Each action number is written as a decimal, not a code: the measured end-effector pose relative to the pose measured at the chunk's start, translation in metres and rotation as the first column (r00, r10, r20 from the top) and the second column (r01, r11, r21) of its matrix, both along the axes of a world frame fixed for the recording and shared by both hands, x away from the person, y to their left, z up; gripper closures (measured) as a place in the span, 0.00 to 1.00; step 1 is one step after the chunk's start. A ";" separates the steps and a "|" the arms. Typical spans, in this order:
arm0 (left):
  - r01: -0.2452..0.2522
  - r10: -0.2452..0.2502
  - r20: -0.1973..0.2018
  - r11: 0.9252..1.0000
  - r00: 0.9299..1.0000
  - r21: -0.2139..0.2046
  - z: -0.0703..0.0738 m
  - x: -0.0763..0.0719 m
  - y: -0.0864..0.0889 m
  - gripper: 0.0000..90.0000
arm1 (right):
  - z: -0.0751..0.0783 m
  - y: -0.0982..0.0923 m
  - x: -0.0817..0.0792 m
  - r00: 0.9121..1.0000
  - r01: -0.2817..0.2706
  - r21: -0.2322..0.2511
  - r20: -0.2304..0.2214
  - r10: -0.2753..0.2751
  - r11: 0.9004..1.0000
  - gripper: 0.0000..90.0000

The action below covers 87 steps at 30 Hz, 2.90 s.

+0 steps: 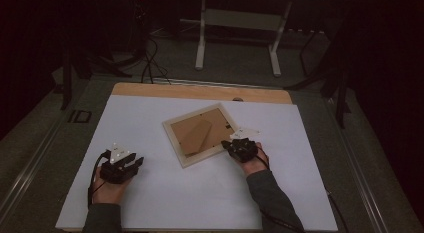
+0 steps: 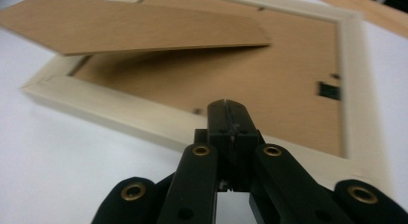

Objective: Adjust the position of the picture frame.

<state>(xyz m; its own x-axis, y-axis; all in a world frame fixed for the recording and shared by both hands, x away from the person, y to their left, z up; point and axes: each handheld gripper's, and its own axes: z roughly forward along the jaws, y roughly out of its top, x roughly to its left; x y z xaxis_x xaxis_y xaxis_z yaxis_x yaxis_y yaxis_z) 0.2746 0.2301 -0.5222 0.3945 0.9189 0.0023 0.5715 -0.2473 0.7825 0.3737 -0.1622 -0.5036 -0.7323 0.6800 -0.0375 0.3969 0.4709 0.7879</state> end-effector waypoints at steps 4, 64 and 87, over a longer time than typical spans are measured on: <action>0.014 -0.014 -0.009 1.000 1.000 -0.002 0.000 0.000 -0.002 0.79 | 0.002 -0.008 0.005 1.000 0.030 0.001 0.009 -0.030 1.000 1.00; 0.065 -0.066 -0.075 0.998 0.995 -0.011 -0.007 0.036 -0.061 1.00 | -0.026 -0.057 0.060 0.954 0.244 -0.007 -0.175 -0.242 0.970 1.00; 0.070 -0.070 -0.100 0.998 0.993 -0.008 -0.015 0.045 -0.067 1.00 | -0.025 -0.044 0.044 0.965 0.176 -0.006 -0.198 -0.174 0.984 1.00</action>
